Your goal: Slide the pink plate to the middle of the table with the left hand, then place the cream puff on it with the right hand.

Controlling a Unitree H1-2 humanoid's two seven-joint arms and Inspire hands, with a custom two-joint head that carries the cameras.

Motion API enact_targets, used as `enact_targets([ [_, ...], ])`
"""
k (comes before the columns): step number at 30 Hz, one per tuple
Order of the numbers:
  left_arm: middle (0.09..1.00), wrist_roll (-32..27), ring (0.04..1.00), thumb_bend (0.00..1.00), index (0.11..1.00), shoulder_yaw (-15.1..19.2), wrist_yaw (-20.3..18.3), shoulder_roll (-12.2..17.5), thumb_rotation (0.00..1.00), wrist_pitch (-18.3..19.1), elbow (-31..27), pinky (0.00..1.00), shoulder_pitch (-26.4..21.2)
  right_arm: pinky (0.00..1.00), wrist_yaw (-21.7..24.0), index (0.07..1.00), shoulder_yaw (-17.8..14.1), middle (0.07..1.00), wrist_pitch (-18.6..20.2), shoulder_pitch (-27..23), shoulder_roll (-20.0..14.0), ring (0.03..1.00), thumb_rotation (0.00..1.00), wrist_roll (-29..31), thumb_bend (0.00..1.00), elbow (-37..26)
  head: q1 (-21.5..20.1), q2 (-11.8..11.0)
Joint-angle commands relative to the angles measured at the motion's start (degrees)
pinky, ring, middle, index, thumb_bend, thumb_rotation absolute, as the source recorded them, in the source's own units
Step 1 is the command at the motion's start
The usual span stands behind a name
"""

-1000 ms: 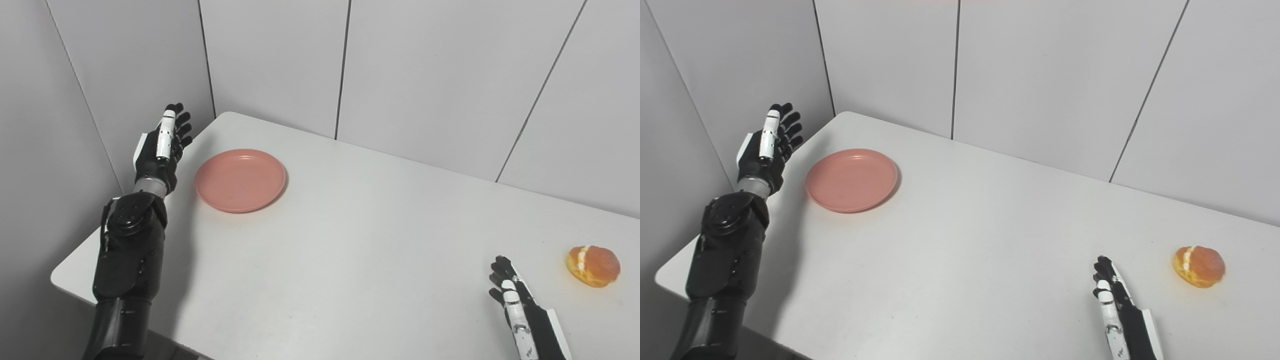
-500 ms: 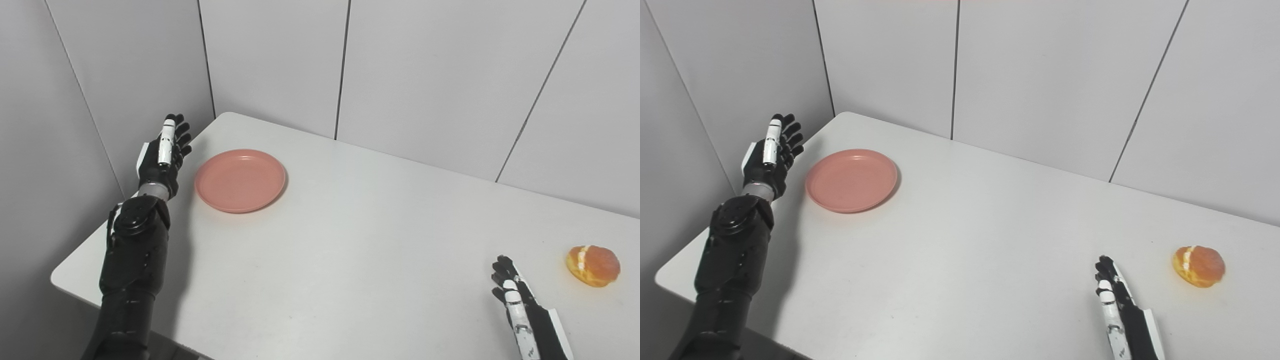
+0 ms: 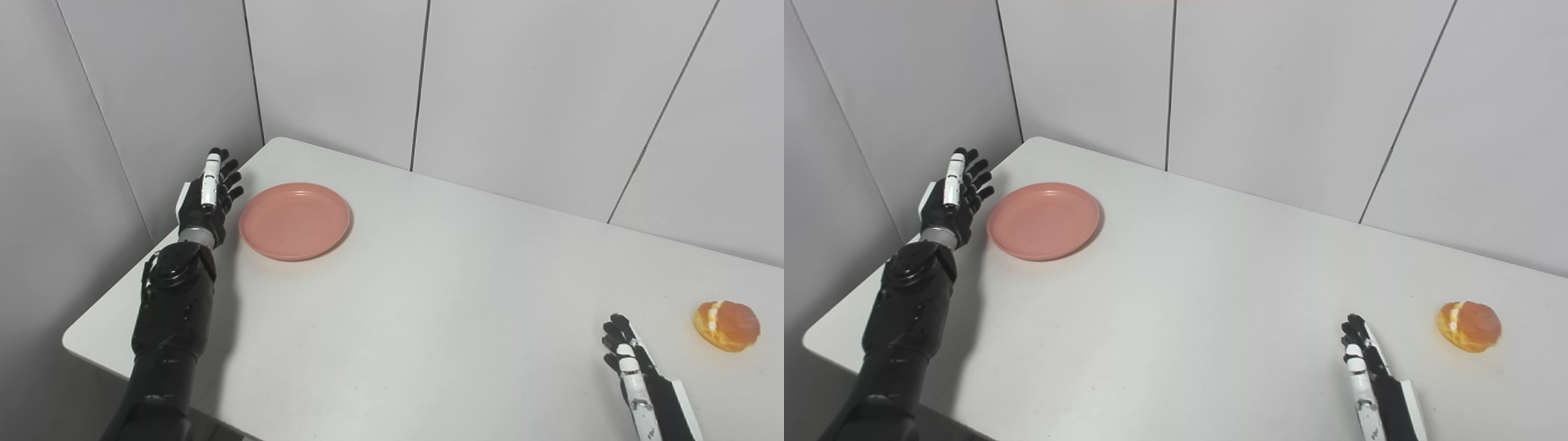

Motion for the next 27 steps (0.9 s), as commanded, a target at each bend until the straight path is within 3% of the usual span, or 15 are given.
enact_targets([
  [1,0.925,-1.0,0.935,0.34,0.902,0.0,-1.2,2.0,1.00,-2.7,0.2,0.94,-3.0,0.95,-0.3,0.932,-0.2,0.934,0.4,-1.2,0.4,0.942,1.00,0.4,0.06,-2.4,0.0,0.0],
  [5,0.928,-2.2,0.938,0.34,0.908,-0.2,-1.7,1.7,1.00,-2.3,2.7,0.95,-3.8,0.94,0.1,0.930,-0.1,0.934,-0.9,-1.3,0.1,0.942,1.00,0.5,0.07,-1.7,0.0,0.0],
  [12,0.945,-4.1,0.949,0.32,0.927,-0.2,-1.5,1.0,1.00,-0.6,3.1,0.95,-3.8,0.95,0.0,0.937,0.0,0.940,0.4,-1.2,0.1,0.943,1.00,0.2,0.07,-2.3,-0.2,0.1],
  [27,0.944,-5.2,0.944,0.33,0.939,-0.5,-2.3,1.4,1.00,-3.0,7.4,0.93,-3.9,0.94,0.0,0.928,0.1,0.933,1.1,-1.2,0.2,0.942,1.00,0.0,0.08,-2.8,-0.4,0.5],
])
